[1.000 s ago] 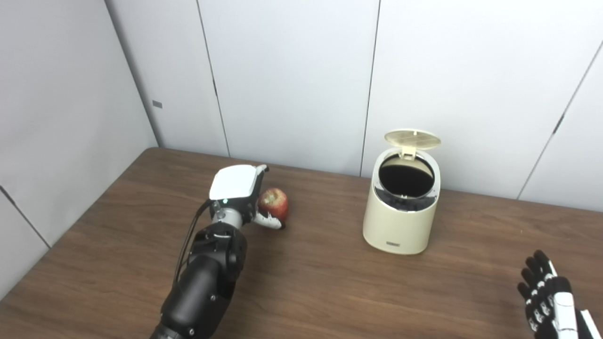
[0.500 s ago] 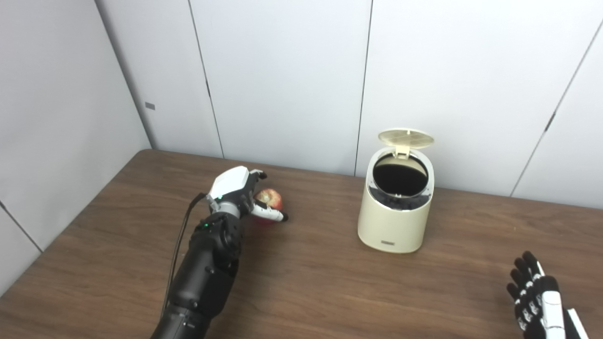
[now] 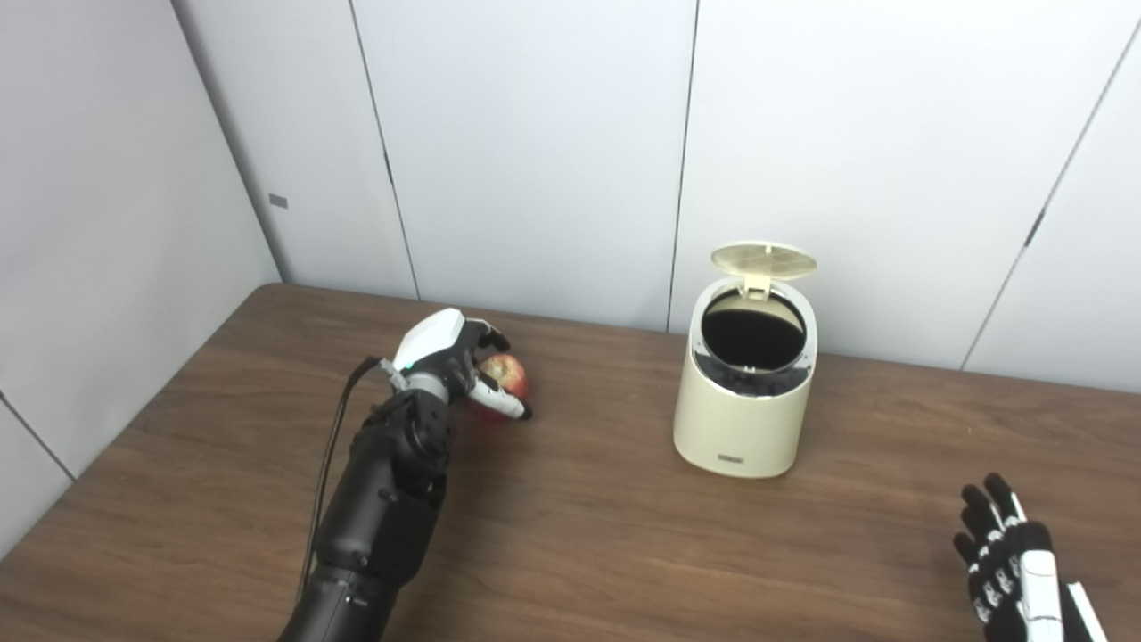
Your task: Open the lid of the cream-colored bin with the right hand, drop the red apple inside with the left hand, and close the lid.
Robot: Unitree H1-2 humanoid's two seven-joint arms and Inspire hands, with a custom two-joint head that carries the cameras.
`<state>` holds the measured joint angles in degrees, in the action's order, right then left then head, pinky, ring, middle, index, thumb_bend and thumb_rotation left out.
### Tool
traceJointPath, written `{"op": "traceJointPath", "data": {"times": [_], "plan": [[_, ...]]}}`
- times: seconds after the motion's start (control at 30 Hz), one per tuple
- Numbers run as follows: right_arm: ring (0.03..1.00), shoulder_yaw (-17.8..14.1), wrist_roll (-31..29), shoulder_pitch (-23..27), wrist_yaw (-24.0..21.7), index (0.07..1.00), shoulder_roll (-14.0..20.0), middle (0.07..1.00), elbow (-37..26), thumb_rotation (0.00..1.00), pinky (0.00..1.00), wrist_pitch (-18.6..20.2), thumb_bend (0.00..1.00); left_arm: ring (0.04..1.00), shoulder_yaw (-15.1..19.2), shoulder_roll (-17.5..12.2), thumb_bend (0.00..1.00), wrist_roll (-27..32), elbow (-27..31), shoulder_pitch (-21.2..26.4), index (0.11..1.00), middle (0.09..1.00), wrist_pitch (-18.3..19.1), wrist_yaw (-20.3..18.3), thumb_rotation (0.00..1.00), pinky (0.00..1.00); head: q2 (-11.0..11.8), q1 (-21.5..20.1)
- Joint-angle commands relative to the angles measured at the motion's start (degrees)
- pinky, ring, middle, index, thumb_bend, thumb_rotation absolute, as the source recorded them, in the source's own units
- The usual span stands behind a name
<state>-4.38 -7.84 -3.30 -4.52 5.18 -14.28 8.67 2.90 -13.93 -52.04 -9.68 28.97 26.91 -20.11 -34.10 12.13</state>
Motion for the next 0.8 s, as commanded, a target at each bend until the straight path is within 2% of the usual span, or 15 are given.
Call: {"op": "traceJointPath", "data": {"times": [0.0,0.17,0.2,0.27,0.53,0.77], "plan": [[1.0,-0.58,-0.85,1.16,-0.12,0.996,0.25,0.969,-1.56,1.0,1.0,-2.31,0.53,0.679,-0.6,-1.16,0.84,-0.9,1.96,3.1,0.694,0.763,0.0,1.0,0.02,0.55,0.0,0.05],[0.991,-0.68,-0.97,1.25,-0.36,0.997,0.55,0.963,-1.83,1.0,1.0,-2.4,0.5,0.582,-0.64,-1.1,0.79,-1.72,2.76,2.9,0.638,0.64,0.01,0.23,0.0,0.49,-0.49,0.16],[0.991,-0.71,-1.05,1.25,-0.38,0.998,0.59,0.963,-1.86,1.0,0.99,-2.34,0.5,0.553,-0.77,-1.21,0.61,-2.16,2.78,2.91,0.54,0.598,0.01,-0.35,0.03,0.48,-0.49,0.16],[0.988,-0.83,-1.39,1.28,-0.44,0.993,0.6,0.96,-1.96,1.0,0.99,-2.19,0.5,0.545,-1.12,-1.43,0.53,-3.15,2.66,2.95,0.486,0.545,0.01,-1.33,0.01,0.48,-0.63,0.13],[0.99,-1.47,-2.58,1.41,-0.47,0.986,0.59,0.957,-1.91,1.0,1.0,-1.65,0.51,0.499,-1.47,-0.51,0.51,-6.32,2.42,2.76,0.47,0.539,0.01,-1.83,0.0,0.42,-0.88,0.16],[0.996,-1.29,-2.75,1.32,-1.26,0.991,0.85,0.959,-0.51,1.0,1.0,-3.31,0.51,0.457,-1.79,0.07,0.5,-6.88,4.8,2.23,0.464,0.529,0.01,-1.07,0.0,0.41,-0.53,-0.9]]}}
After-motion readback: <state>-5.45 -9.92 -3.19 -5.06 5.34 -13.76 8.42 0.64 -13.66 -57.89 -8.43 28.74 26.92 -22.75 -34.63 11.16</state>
